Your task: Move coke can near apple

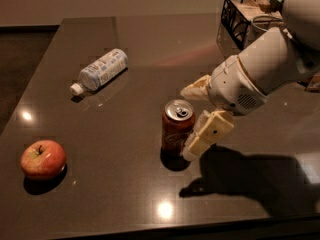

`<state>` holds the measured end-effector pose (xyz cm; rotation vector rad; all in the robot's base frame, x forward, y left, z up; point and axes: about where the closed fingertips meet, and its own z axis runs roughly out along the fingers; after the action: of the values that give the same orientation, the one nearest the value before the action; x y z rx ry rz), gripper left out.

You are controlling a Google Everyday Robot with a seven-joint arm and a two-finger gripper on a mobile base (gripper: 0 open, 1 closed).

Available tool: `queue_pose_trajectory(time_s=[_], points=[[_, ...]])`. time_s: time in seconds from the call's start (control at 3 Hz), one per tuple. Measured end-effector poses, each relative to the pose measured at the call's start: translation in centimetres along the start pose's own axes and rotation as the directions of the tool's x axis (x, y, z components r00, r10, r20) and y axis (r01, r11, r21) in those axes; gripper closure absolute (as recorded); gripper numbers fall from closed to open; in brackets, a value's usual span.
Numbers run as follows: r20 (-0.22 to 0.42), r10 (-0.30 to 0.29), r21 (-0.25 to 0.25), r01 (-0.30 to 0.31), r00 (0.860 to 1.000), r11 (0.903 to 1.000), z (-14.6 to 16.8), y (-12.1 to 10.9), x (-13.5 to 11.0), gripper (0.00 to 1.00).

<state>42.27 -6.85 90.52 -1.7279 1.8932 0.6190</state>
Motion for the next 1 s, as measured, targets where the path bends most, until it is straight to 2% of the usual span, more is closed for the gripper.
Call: queue_pose_trajectory(time_s=[0.33, 0.67, 1.0], points=[[0.040, -0.007, -0.038, 0.009, 0.999, 0.9992, 0.6, 0.7, -1.1, 0.37], [0.063, -0.011, -0.060, 0.015, 0.998, 0.9981, 0.7, 0.8, -2.3, 0.60], [0.078, -0.021, -0.067, 0.026, 0.997, 0.9974, 1.0, 0.3, -4.5, 0.83]])
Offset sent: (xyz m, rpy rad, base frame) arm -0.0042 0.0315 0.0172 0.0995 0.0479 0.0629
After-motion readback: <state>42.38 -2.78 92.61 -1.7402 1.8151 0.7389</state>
